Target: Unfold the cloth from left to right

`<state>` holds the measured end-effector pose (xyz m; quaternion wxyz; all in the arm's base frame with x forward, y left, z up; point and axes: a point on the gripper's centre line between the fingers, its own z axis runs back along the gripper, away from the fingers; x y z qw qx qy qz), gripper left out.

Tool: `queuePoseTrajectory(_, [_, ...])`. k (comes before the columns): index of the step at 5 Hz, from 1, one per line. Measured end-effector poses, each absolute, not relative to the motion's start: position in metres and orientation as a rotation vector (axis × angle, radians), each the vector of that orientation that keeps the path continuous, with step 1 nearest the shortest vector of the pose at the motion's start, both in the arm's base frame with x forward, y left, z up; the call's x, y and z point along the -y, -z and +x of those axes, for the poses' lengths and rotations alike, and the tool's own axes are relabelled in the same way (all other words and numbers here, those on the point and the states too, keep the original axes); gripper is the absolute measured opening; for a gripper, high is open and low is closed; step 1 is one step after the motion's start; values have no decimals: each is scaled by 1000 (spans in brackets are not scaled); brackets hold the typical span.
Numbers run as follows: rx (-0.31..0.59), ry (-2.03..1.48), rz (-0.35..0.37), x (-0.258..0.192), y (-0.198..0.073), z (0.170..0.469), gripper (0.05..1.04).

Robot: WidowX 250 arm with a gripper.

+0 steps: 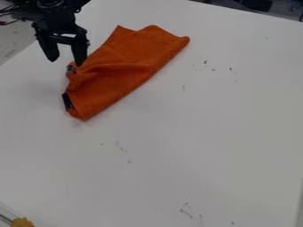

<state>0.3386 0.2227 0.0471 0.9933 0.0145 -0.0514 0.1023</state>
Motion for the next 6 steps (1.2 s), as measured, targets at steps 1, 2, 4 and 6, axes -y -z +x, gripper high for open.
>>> queuePoseTrajectory(1, [89, -204, 16, -225, -33, 345, 1000])
queuePoseTrajectory(2, [84, -214, 6, -227, -23, 351, 948])
queuePoseTrajectory(4, [66, -198, 5, -230, -20, 352, 364])
queuePoseTrajectory(6, [63, -187, 13, -231, -22, 354, 76])
